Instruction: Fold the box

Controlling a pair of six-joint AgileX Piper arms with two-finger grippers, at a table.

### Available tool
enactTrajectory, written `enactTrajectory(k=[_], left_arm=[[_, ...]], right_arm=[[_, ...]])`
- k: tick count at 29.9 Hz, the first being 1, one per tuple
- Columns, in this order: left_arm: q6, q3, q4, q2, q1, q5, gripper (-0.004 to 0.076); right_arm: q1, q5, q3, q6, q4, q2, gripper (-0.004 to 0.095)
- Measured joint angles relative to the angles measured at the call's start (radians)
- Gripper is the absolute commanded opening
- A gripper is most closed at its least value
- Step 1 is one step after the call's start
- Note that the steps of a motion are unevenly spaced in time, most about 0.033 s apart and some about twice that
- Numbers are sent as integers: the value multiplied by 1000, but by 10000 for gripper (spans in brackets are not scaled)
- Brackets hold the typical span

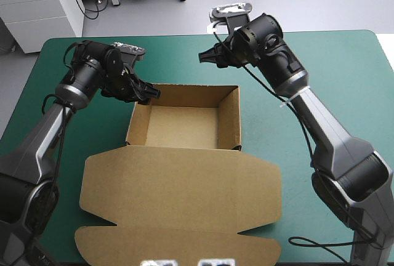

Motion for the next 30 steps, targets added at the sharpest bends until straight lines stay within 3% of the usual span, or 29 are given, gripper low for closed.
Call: enactTrajectory(k=[5,14,19,24,30], left_arm=[[33,-4,18,-108,0,8,435],[50,12,109,-430,0,17,139],[49,140,100,-606,-1,17,-9],[48,402,94,-816,-1,17,-7],[10,748,87,-1080,-1,18,-7]], right_arm=[[0,4,-6,-10,-34,-70,468],[0,5,38,-12,-44,-92,467],[-20,4,129,10,-11,-84,468],[-94,4,211,7,165,-57,468],[-118,0,278,-33,263,-22,462]])
